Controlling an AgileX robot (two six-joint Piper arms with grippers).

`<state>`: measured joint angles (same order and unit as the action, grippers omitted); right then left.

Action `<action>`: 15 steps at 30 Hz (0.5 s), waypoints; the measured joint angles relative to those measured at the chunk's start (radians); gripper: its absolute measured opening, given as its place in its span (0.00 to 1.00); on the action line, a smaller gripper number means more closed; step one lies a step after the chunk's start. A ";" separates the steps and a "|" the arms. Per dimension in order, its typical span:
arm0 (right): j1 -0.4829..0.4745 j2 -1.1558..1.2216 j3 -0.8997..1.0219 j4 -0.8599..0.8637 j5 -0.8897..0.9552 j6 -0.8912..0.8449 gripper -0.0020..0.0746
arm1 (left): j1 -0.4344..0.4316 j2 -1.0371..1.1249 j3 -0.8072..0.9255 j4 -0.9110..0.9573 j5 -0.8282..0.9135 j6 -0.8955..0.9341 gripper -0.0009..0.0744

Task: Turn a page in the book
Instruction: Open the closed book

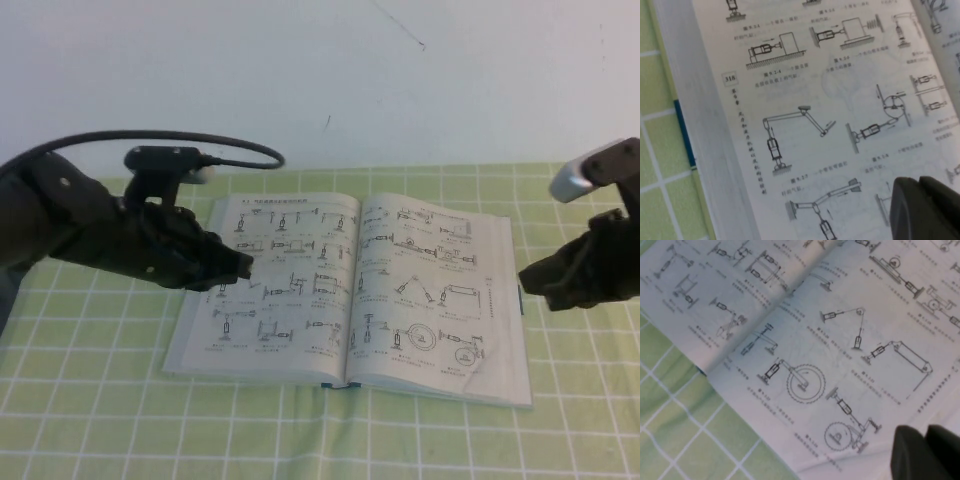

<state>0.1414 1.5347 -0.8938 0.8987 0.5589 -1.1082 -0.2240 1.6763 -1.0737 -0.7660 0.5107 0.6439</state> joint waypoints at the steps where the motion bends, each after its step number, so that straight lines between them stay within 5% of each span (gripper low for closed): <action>1: 0.012 0.033 -0.014 0.004 -0.013 0.008 0.12 | -0.012 0.023 -0.006 0.016 -0.015 -0.005 0.01; 8: 0.023 0.226 -0.084 0.037 -0.032 0.052 0.47 | -0.022 0.132 -0.016 0.051 -0.104 -0.008 0.01; 15: 0.023 0.358 -0.095 0.080 -0.046 0.114 0.54 | -0.022 0.189 -0.017 0.053 -0.159 -0.008 0.01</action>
<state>0.1648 1.8928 -0.9891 0.9786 0.5127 -0.9945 -0.2463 1.8652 -1.0907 -0.7131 0.3513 0.6355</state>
